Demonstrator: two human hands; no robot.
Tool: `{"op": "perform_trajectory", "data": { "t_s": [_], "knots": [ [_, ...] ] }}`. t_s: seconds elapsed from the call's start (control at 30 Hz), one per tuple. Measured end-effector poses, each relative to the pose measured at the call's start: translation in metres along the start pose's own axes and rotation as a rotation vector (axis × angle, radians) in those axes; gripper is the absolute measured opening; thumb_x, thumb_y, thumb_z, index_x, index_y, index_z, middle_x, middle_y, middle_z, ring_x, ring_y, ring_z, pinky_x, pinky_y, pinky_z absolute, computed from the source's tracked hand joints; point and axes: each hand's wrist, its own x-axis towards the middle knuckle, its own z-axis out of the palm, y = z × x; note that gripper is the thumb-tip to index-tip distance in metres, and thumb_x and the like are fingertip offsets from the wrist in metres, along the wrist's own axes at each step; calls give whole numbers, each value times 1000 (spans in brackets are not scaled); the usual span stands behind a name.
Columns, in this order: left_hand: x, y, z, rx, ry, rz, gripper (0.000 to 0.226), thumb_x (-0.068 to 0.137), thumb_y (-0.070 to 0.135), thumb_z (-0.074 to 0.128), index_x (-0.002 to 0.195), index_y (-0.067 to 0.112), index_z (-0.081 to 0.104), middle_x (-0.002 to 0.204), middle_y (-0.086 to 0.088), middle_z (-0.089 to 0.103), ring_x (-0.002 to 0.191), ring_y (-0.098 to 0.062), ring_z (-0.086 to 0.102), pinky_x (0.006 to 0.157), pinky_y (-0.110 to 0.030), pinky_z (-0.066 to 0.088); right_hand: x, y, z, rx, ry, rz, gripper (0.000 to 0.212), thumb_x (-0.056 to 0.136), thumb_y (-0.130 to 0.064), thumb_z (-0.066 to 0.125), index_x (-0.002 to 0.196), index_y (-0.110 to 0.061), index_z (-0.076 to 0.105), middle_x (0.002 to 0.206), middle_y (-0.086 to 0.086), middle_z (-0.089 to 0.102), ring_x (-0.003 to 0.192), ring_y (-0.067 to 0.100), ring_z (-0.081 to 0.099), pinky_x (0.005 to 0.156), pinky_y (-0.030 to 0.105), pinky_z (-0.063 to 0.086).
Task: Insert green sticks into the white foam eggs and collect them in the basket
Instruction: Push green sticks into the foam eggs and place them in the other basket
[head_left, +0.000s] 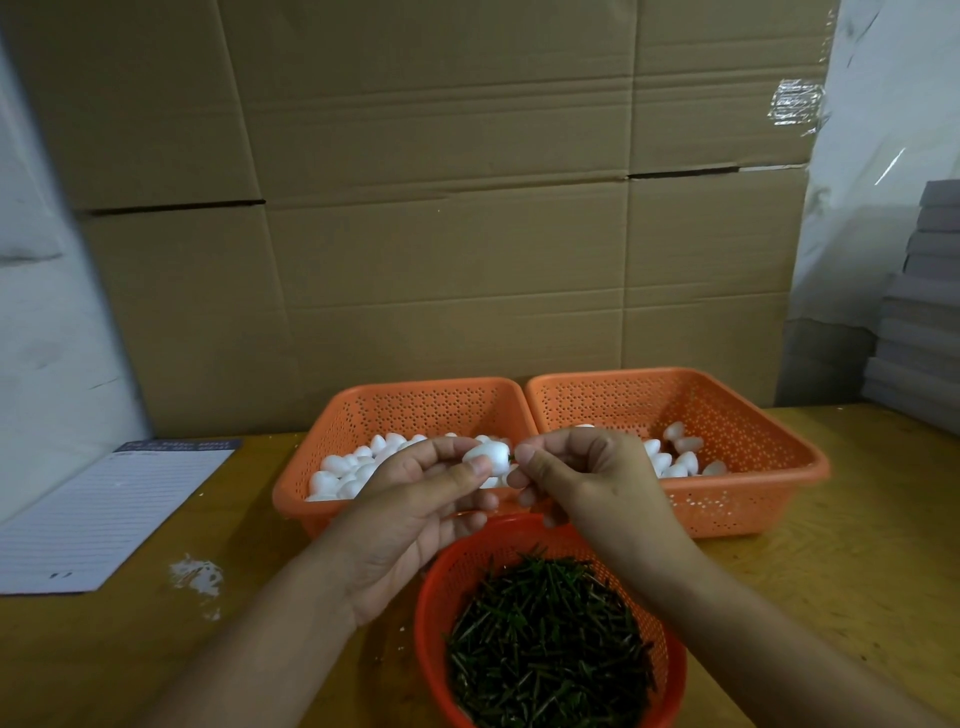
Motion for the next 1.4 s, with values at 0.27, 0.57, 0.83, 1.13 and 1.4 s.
{"op": "perform_trajectory", "data": {
  "t_s": [0.27, 0.57, 0.83, 1.13, 1.4],
  "knots": [
    [1, -1, 2, -10, 9, 29, 40, 71, 23, 82, 107, 11, 71, 101, -10, 75, 77, -14, 69, 67, -24, 57, -2, -2, 5, 31, 53, 17, 12, 95, -11, 64, 86, -8, 72, 75, 8, 75, 60, 11, 65, 50, 27, 48],
    [0, -1, 2, -26, 21, 35, 53, 72, 29, 87, 115, 8, 65, 110, -10, 75, 77, -14, 69, 66, -24, 56, -2, -3, 3, 24, 88, -19, 11, 95, -10, 63, 89, -6, 71, 74, 6, 74, 60, 10, 65, 49, 24, 47],
    [-1, -1, 2, -43, -7, 16, 24, 73, 25, 85, 94, 18, 78, 103, -8, 75, 78, -14, 69, 67, -24, 57, -3, 0, 3, -1, 77, -30, 11, 94, -11, 65, 86, -11, 71, 75, 6, 75, 62, 12, 68, 50, 24, 49],
    [-3, 0, 5, 3, 34, 26, 48, 68, 24, 83, 110, 10, 67, 104, -10, 75, 77, -14, 69, 67, -24, 57, -2, 2, 4, -15, 71, -32, 14, 94, -14, 66, 82, -9, 72, 72, 7, 74, 59, 13, 64, 51, 25, 47],
    [-2, 0, 5, 25, 26, 37, 33, 67, 25, 84, 98, 15, 76, 99, -9, 75, 77, -14, 69, 67, -24, 57, -2, 2, 4, -9, 72, -19, 19, 93, -18, 67, 77, -12, 73, 67, 8, 72, 57, 18, 58, 52, 32, 44]
  ]
}}
